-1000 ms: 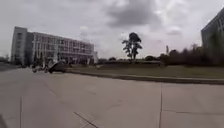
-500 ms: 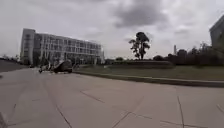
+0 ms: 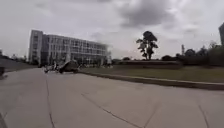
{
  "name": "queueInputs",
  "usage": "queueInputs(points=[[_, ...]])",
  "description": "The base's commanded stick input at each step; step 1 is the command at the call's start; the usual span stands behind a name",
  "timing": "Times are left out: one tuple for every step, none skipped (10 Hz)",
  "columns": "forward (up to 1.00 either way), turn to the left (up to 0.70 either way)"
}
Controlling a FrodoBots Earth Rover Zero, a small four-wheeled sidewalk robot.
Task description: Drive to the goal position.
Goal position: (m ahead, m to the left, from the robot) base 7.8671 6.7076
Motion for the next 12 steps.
queueInputs(points=[[0.70, 0.14], [0.70, 0.14], [0.70, 0.14], [0.70, 0.14], [0.70, 0.14], [0.70, 0.14], [0.70, 0.14], [0.70, 0.14], [0.70, 0.14], [0.70, 0.14], [0.70, 0.14], [0.70, 0.14]])
